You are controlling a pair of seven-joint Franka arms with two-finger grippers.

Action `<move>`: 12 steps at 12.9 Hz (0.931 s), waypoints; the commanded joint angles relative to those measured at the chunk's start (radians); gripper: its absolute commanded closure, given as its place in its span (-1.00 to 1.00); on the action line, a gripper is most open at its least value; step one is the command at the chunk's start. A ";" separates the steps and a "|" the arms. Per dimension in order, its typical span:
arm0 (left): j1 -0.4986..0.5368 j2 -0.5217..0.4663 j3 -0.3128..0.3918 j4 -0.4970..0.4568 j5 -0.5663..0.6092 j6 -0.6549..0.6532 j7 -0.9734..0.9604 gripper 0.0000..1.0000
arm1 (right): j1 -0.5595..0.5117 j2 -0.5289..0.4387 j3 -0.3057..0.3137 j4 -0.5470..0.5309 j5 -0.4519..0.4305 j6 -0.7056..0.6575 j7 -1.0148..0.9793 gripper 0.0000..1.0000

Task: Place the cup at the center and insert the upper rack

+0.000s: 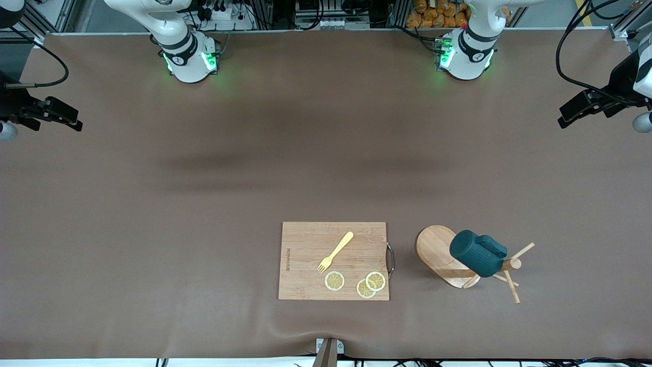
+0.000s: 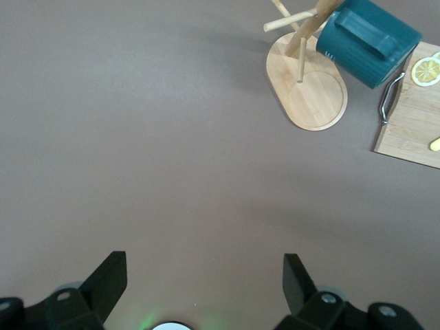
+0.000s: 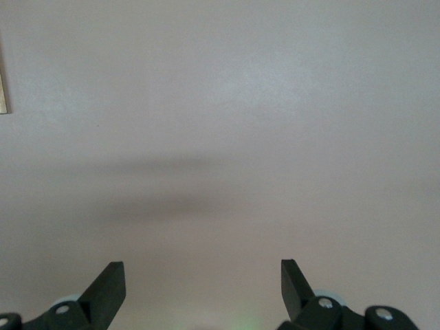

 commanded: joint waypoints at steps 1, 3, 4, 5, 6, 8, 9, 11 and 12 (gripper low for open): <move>-0.014 -0.027 0.015 -0.027 -0.016 0.032 0.018 -1.00 | -0.006 -0.015 0.002 -0.015 -0.003 0.012 -0.013 -1.00; -0.017 -0.021 0.015 -0.017 -0.005 0.043 0.018 -1.00 | -0.004 -0.015 0.002 -0.013 -0.003 0.012 -0.013 -1.00; -0.022 -0.021 0.015 -0.017 -0.003 0.044 0.018 -1.00 | -0.003 -0.015 0.003 -0.015 -0.003 0.012 -0.013 -1.00; -0.024 -0.019 0.015 -0.017 -0.003 0.044 0.020 -1.00 | -0.003 -0.015 0.003 -0.015 -0.003 0.013 -0.013 -1.00; -0.027 -0.019 0.015 -0.017 -0.002 0.044 0.018 -1.00 | -0.003 -0.013 0.003 -0.015 -0.003 0.013 -0.013 -1.00; -0.034 -0.018 0.015 -0.017 -0.002 0.044 0.015 -1.00 | -0.003 -0.013 0.003 -0.015 -0.003 0.013 -0.013 -1.00; -0.042 -0.018 0.015 -0.017 0.000 0.044 0.012 -1.00 | -0.004 -0.013 0.003 -0.013 -0.003 0.015 -0.013 -1.00; -0.045 -0.010 0.015 -0.013 0.000 0.044 0.006 -1.00 | -0.001 -0.012 0.003 -0.015 -0.003 0.026 -0.013 -1.00; -0.047 -0.007 0.015 -0.009 0.000 0.044 0.003 -1.00 | -0.003 -0.013 0.003 -0.013 -0.003 0.024 -0.013 -1.00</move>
